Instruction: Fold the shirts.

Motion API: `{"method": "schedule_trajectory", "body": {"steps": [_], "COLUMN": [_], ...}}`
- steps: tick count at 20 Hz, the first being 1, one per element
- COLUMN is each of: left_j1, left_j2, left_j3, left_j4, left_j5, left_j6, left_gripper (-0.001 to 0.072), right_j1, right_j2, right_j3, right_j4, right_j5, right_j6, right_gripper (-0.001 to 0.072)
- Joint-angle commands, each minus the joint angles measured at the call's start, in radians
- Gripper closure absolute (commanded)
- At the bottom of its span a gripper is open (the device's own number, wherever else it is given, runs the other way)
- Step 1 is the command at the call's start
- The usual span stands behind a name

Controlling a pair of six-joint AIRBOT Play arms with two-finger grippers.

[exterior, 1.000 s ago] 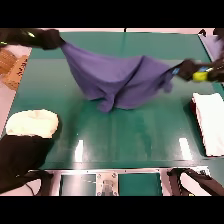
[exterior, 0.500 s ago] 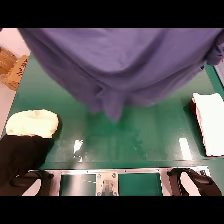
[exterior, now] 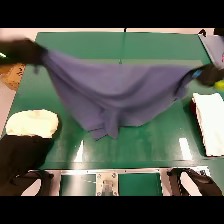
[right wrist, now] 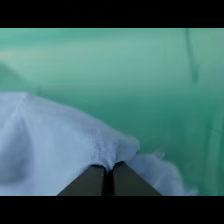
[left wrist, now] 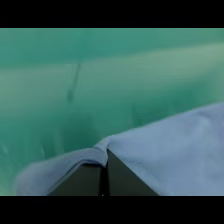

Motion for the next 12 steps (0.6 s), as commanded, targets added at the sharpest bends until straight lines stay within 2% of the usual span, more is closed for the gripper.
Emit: {"method": "schedule_trajectory", "body": {"steps": [1,3,5,6,7,8,12], "left_j1": [0.0,0.0,0.0,0.0,0.0,0.0,0.0], "left_j2": [-0.108,-0.198,-0.286,-0.321,-0.348,-0.363,-0.369], "left_j3": [-0.294,-0.418,-0.464,-0.465,-0.465,-0.465,-0.464], "left_j4": [-0.182,-0.289,-0.315,-0.315,-0.323,-0.325,-0.322], "left_j5": [0.129,0.205,0.216,0.214,0.216,0.219,0.215], "left_j6": [0.101,0.19,0.225,0.225,0.224,0.225,0.225], "left_gripper": [0.0687,0.0687,0.0687,0.0688,0.0687,0.0688,0.0687], "right_j1": [0.034,0.055,0.056,0.054,0.046,0.028,-0.136], "right_j2": [-0.123,-0.257,-0.371,-0.41,-0.428,-0.428,-0.382], "right_j3": [-0.315,-0.395,-0.386,-0.366,-0.341,-0.312,-0.127], "right_j4": [0.071,0.109,0.124,0.123,0.122,0.111,0.046], "right_j5": [-0.218,-0.354,-0.385,-0.386,-0.377,-0.353,-0.068], "right_j6": [-0.054,-0.069,-0.069,-0.069,-0.069,-0.069,-0.05], "right_gripper": [0.0688,0.0688,0.0687,0.0654,0.0512,0.042,0.0418]}}
